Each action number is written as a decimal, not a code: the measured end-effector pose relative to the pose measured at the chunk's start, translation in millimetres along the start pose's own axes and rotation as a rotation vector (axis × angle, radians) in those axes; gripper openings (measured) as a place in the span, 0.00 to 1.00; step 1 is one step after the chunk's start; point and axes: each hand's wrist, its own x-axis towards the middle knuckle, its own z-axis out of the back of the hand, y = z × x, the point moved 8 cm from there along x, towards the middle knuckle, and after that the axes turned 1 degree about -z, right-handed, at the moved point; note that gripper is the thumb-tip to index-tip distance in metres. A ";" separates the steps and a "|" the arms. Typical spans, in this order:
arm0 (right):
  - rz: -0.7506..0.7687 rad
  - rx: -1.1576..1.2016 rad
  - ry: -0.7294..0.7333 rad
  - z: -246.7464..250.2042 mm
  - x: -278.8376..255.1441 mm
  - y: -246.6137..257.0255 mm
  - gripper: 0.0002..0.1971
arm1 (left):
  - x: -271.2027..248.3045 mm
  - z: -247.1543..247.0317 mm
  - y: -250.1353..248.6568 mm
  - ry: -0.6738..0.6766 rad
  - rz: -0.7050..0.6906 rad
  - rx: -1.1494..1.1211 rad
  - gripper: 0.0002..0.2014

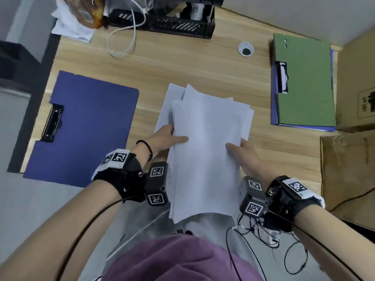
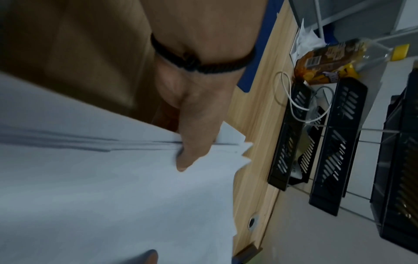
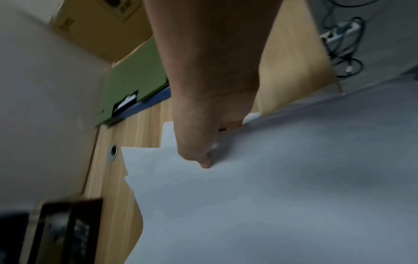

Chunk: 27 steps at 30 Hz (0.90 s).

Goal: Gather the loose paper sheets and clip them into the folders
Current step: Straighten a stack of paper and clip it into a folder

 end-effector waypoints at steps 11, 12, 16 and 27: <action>0.239 -0.515 0.135 -73.5 74.1 97.9 0.14 | -48.9 95.4 66.2 -0.612 0.093 -0.394 0.17; 0.238 -0.576 0.129 -74.4 80.7 101.4 0.16 | -50.0 98.7 70.5 -0.634 0.110 -0.416 0.17; 0.003 -0.705 0.090 -66.4 83.3 101.1 0.19 | -39.1 90.3 70.8 -0.583 0.155 -0.439 0.19; -0.186 -0.365 0.222 -22.5 45.7 63.8 0.17 | 27.7 62.6 -9.4 -0.513 0.071 -0.176 0.05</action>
